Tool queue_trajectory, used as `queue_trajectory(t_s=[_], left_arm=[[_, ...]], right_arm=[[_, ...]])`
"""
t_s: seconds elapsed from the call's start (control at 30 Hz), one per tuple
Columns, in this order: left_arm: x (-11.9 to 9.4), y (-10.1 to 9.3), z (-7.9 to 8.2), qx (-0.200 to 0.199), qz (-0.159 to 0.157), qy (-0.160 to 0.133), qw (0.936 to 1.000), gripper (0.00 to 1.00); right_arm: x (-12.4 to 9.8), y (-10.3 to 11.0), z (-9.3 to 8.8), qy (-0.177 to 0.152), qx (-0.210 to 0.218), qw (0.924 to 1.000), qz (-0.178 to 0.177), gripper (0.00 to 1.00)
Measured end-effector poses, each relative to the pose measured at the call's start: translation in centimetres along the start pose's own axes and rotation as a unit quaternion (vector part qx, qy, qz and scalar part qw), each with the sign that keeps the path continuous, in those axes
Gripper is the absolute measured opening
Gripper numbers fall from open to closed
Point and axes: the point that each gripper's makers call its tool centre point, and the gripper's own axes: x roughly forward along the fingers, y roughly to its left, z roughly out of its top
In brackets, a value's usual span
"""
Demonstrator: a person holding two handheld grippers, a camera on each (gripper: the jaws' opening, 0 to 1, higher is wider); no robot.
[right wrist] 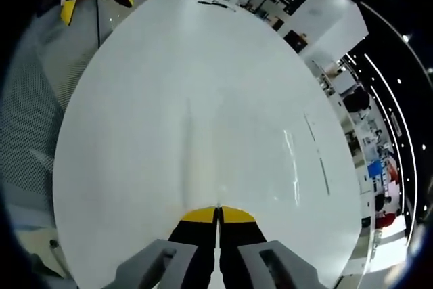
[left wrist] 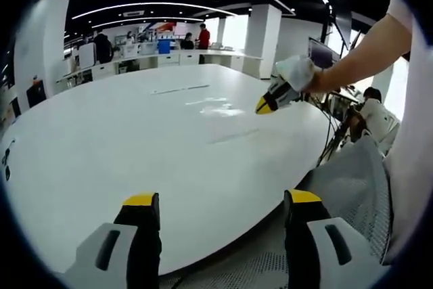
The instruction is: Arrange the food packaging bags into a neat stack by flattening each bag and aligning their edges.
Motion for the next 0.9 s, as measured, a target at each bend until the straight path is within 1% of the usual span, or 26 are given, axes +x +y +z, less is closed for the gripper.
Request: queue_trajectory(t_s=[0.23,0.63,0.9], left_arm=[[-0.1,-0.2,0.1,0.006,-0.004,-0.004,1.0000,0.73],[-0.2,-0.8,0.3,0.017,-0.013,-0.008,0.9997,0.73],[-0.2,-0.8,0.2,0.020,-0.014,-0.010,0.9997,0.73]], right_arm=[[-1.5,-0.6,0.9,-0.004,-0.013,0.9998,-0.013,0.00],[-4.6,-2.8,2.3,-0.010,-0.028,0.9987,-0.041,0.00],[-6.2,-3.5,3.7,-0.016,-0.040,0.9979,-0.048,0.00]])
